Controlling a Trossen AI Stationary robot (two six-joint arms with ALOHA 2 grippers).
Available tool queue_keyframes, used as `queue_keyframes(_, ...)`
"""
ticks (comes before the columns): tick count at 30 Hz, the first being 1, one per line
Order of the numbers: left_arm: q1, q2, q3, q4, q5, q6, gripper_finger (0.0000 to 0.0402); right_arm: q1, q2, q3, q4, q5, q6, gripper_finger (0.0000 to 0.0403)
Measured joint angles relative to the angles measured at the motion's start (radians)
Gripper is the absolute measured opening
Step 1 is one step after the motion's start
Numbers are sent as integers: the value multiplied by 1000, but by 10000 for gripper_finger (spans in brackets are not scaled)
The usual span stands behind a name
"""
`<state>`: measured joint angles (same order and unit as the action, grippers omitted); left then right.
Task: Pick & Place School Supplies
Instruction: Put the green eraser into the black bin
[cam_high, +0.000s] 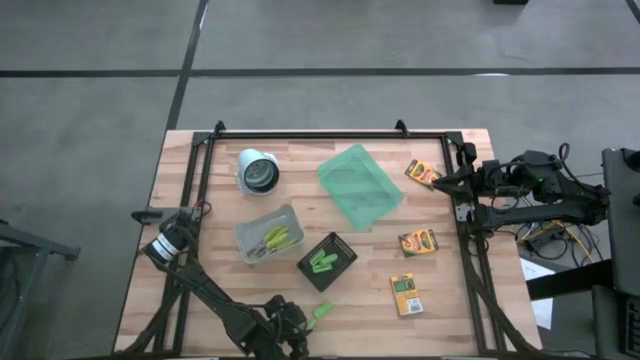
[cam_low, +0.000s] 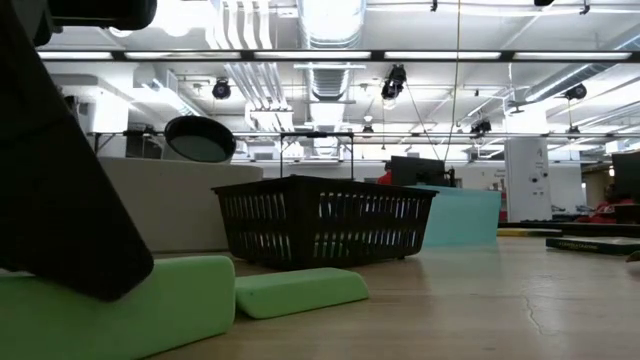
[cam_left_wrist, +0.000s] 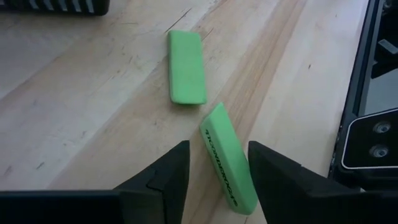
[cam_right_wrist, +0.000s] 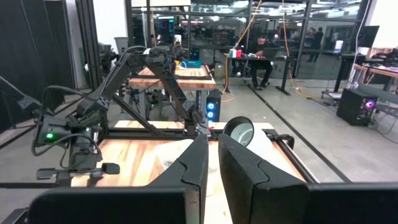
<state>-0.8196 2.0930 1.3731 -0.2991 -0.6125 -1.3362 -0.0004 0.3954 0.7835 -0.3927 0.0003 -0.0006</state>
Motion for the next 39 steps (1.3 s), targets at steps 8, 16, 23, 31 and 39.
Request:
queue_keyframes(8, 0, 0, 0, 3, 1, 1, 116, 0, 0, 0, 0, 0, 0, 36)
queue_keyframes(16, 0, 0, 0, 11, 1, 1, 85, 0, 0, 0, 0, 0, 0, 36)
queue_keyframes(23, 0, 0, -1, 28, 1, 2, 62, 0, 0, 0, 0, 0, 0, 36)
queue_keyframes(31, 0, 0, -1, 29, 1, 3, 43, 0, 0, 0, 0, 0, 0, 36)
queue_keyframes(39, 0, 0, 11, 22, 2, 25, 40, 0, 0, 0, 0, 0, 0, 36)
